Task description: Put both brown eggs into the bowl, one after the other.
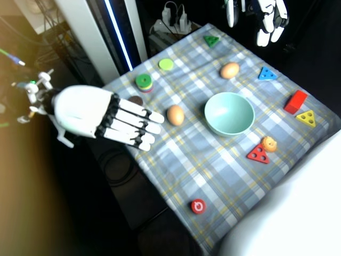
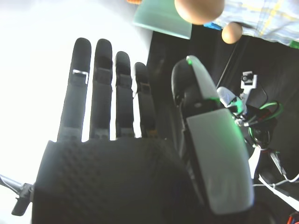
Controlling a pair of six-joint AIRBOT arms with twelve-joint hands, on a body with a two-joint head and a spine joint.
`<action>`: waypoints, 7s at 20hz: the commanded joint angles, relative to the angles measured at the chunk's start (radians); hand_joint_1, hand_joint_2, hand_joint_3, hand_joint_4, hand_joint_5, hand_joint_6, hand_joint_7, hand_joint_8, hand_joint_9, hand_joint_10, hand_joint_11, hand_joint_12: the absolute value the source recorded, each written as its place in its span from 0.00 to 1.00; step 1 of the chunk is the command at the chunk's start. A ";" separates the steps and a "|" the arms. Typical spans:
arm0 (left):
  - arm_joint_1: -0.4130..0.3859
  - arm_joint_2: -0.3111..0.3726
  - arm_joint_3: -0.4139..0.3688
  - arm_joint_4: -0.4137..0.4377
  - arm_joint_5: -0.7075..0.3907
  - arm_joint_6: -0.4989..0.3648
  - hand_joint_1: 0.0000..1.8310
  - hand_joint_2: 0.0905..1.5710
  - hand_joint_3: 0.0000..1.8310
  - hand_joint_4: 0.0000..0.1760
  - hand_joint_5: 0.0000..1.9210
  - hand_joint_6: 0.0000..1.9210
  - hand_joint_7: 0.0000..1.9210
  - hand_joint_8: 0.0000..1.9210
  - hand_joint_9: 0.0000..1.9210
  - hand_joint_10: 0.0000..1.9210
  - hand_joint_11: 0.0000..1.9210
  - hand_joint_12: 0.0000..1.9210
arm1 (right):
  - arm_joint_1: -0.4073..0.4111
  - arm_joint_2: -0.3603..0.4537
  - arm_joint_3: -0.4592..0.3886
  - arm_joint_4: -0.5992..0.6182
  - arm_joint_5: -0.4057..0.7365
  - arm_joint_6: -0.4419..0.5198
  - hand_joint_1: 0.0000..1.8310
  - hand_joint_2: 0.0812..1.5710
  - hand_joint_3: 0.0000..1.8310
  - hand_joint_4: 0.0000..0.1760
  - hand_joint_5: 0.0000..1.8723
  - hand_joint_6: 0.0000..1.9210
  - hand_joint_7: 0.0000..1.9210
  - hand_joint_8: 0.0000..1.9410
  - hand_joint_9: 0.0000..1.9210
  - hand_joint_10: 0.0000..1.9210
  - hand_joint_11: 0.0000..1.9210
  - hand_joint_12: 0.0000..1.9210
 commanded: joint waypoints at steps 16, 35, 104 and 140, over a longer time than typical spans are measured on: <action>-0.103 -0.150 0.138 -0.145 0.177 0.232 0.45 0.58 0.00 1.00 0.24 0.00 0.35 0.00 0.26 0.00 0.00 0.34 | 0.007 0.019 -0.012 -0.035 0.184 0.071 0.27 0.77 0.00 0.03 0.36 0.01 0.17 0.00 0.17 0.00 0.02 0.45; -0.160 -0.255 0.241 -0.238 0.332 0.333 0.44 0.66 0.00 0.77 0.38 0.01 0.49 0.00 0.36 0.00 0.00 0.31 | 0.000 0.007 0.007 -0.040 0.182 0.107 0.26 0.79 0.00 0.00 0.39 0.00 0.21 0.00 0.19 0.00 0.08 0.39; -0.131 -0.203 0.105 -0.016 -0.274 -0.123 0.45 0.56 0.00 0.54 0.20 0.00 0.19 0.00 0.17 0.00 0.00 0.21 | 0.189 -0.132 0.121 -0.258 -0.042 0.193 0.45 0.65 0.00 0.65 0.25 0.00 0.22 0.00 0.23 0.00 0.14 0.37; -0.103 -0.219 0.118 -0.059 -0.312 -0.208 0.49 0.55 0.00 0.61 0.25 0.00 0.24 0.00 0.24 0.00 0.00 0.26 | 0.289 -0.222 0.192 -0.299 -0.188 0.206 0.66 0.69 0.00 0.18 0.50 0.54 0.54 0.46 0.60 0.08 0.39 0.57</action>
